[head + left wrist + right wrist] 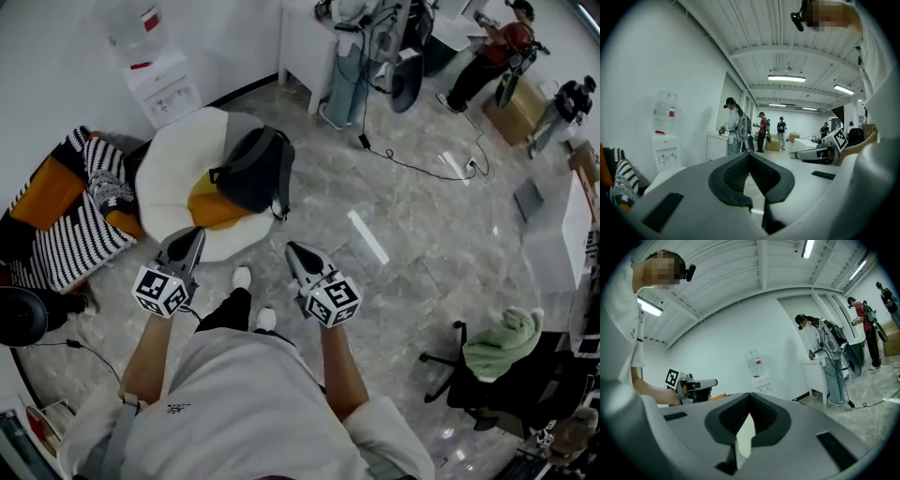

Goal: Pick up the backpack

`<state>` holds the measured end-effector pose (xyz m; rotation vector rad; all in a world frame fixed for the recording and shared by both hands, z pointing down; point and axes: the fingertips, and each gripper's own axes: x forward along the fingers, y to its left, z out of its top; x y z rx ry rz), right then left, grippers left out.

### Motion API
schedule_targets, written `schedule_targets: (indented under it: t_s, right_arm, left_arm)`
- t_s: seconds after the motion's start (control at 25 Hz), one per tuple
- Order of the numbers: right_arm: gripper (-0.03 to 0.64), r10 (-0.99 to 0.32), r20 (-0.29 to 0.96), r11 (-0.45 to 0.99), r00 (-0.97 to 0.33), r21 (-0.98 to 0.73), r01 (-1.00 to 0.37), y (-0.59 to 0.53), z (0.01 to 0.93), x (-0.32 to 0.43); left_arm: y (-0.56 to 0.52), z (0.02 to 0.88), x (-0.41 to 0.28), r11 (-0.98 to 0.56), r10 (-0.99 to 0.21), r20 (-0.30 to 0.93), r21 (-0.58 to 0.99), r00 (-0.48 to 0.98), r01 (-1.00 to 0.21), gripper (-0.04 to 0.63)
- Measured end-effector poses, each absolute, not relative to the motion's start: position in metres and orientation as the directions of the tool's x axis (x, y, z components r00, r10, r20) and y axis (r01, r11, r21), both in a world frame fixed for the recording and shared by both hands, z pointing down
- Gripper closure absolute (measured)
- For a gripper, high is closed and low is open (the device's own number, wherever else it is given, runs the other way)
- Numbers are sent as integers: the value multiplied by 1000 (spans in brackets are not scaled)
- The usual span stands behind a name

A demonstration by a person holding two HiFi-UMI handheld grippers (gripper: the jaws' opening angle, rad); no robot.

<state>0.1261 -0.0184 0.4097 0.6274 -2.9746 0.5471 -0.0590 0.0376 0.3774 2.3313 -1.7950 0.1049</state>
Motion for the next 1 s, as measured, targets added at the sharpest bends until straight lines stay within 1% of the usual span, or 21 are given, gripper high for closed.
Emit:
schedule_targets:
  t_s: [0.28, 0.52, 0.72, 1.0]
  right_arm:
    - [612, -413, 151, 830, -898, -344, -439, -51, 427, 110]
    - [612, -426, 207, 812, -881, -343, -473, -105, 450, 72]
    - [611, -463, 259, 777, -848, -343, -528, -163, 476, 34]
    - [612, -498, 307, 719, -811, -377, -584, -217, 511, 4]
  left_arm:
    - [-1, 405, -73, -271, -934, 201, 148, 297, -951, 594]
    - [-54, 432, -113, -281, -917, 239, 178, 319, -943, 594]
    - [-108, 457, -150, -305, -895, 274, 201, 352, -931, 594]
    - [-174, 487, -181, -341, -866, 305, 223, 398, -913, 594]
